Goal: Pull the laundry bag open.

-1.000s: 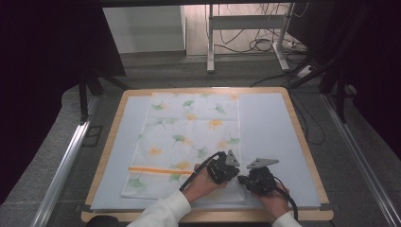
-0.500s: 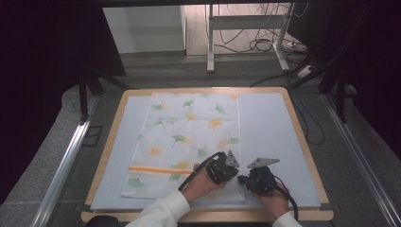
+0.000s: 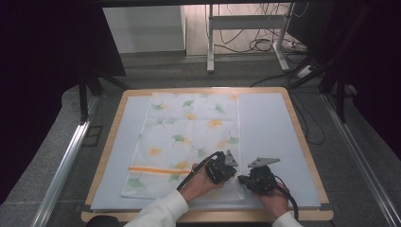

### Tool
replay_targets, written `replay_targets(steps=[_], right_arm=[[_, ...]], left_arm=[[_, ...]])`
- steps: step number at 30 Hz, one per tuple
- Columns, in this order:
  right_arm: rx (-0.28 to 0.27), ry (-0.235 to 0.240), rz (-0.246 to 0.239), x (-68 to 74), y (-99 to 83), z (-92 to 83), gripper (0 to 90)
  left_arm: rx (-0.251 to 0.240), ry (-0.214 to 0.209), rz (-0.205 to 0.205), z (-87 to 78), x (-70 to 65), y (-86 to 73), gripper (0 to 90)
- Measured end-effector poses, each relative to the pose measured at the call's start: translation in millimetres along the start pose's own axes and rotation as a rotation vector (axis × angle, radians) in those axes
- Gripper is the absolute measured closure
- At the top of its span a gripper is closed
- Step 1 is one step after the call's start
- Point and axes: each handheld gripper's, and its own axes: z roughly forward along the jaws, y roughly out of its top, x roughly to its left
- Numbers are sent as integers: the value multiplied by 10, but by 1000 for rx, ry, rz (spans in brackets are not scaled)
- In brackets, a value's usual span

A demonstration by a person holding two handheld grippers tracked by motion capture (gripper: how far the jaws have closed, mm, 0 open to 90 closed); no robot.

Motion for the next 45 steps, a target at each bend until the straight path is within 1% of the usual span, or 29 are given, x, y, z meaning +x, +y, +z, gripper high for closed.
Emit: replay_targets(steps=[4,10,14,15,26,39,45], right_arm=[[0,1,2,-2,0,1,891],[0,2,2,-4,0,1,891],[-1,1,-1,-3,0,2,891],[0,1,-1,-4,0,2,891],[0,6,4,-10,1,2,891],[-1,7,4,-11,1,2,891],[-1,11,5,-21,1,3,891]], left_arm=[[2,5,1,-29,16,-31,900],[-3,0,-14,-50,33,-59,900],[5,4,-12,-63,49,-71,900],[13,2,-8,-74,60,-76,900],[14,9,-33,-139,126,-164,900],[18,17,-47,-207,183,-250,900],[19,19,-61,-254,221,-314,900]])
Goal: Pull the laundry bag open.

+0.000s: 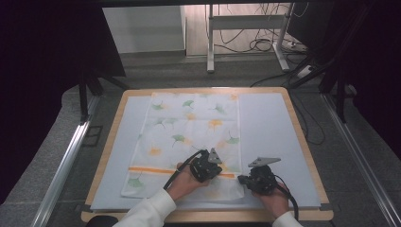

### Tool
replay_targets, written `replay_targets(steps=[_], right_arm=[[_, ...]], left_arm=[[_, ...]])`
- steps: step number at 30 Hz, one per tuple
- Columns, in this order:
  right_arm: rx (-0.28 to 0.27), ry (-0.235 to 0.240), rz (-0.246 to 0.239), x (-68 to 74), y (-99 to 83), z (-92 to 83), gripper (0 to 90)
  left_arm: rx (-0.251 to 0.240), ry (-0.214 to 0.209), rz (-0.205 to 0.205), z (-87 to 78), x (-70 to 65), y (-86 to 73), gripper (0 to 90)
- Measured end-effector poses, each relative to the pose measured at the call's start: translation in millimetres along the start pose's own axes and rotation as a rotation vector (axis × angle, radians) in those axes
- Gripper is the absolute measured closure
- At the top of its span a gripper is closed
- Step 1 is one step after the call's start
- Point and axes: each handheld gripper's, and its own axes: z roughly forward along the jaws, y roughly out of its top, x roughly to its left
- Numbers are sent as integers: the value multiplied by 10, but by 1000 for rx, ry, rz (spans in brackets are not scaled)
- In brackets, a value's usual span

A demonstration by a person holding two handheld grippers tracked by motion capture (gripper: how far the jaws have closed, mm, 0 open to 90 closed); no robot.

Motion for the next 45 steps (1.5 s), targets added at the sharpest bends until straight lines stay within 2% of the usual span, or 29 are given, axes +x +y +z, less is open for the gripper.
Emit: replay_targets(steps=[17,19,28,36,39,45], right_arm=[[-4,0,-1,-3,-5,1,891],[-5,0,-2,-2,-6,1,891],[-6,-1,-2,-1,-7,1,891],[-4,4,6,-4,-6,-1,891],[-5,4,4,-5,-6,0,891],[-5,5,4,-7,-6,0,891]], left_arm=[[-5,-4,-34,-72,84,-118,900],[-2,2,-24,-82,93,-126,900],[-1,-3,-40,-117,120,-170,900],[5,4,-35,-133,129,-183,900],[0,-4,-56,-144,143,-199,900],[6,2,-56,-166,167,-225,900]])
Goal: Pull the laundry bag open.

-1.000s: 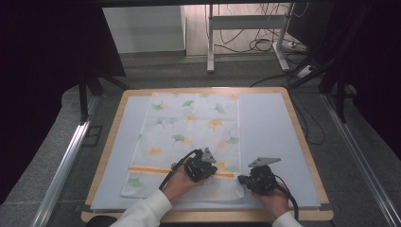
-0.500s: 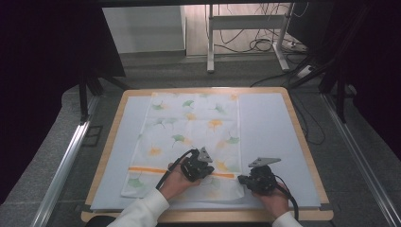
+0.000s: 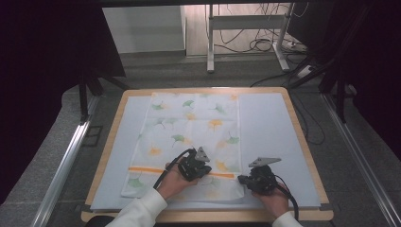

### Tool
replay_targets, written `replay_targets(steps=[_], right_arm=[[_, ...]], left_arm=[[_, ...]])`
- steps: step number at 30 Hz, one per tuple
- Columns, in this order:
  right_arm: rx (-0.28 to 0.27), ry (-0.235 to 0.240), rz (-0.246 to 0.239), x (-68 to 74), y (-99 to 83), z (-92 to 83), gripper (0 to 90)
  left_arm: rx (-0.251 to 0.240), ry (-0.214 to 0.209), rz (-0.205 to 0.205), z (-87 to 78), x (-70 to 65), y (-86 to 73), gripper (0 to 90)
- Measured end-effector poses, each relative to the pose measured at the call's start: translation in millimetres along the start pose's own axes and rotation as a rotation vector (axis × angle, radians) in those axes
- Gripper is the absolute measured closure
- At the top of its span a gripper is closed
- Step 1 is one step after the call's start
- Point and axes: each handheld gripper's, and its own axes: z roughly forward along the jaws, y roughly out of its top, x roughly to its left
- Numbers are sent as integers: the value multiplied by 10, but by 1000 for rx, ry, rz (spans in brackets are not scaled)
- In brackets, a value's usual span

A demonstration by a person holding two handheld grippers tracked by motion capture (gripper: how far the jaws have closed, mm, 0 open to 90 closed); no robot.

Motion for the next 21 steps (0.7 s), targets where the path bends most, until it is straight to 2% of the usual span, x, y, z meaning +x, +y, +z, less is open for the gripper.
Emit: replay_targets(steps=[21], right_arm=[[-1,-1,-5,1,1,1,891]], left_arm=[[9,13,-21,-87,71,-96,900]])
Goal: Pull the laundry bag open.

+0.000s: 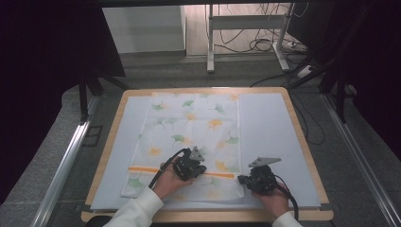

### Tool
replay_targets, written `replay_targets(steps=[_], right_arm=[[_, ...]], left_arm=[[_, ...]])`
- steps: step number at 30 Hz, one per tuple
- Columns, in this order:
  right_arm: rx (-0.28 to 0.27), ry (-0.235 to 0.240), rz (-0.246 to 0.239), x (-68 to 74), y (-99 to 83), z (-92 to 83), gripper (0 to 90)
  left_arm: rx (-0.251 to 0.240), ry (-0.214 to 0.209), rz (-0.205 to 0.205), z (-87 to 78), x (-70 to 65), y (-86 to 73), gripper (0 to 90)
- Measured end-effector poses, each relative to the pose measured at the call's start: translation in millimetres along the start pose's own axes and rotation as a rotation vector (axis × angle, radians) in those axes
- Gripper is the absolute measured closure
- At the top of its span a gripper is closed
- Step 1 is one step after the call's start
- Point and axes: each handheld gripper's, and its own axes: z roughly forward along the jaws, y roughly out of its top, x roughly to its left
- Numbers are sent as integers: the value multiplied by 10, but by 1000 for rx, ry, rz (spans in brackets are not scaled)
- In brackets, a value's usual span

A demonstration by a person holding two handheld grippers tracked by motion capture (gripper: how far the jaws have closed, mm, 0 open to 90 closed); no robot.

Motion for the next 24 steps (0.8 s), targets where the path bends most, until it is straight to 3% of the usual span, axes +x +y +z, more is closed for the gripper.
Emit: replay_targets(steps=[24], right_arm=[[1,-3,-5,2,1,0,892]], left_arm=[[20,26,-19,-104,90,-114,900]])
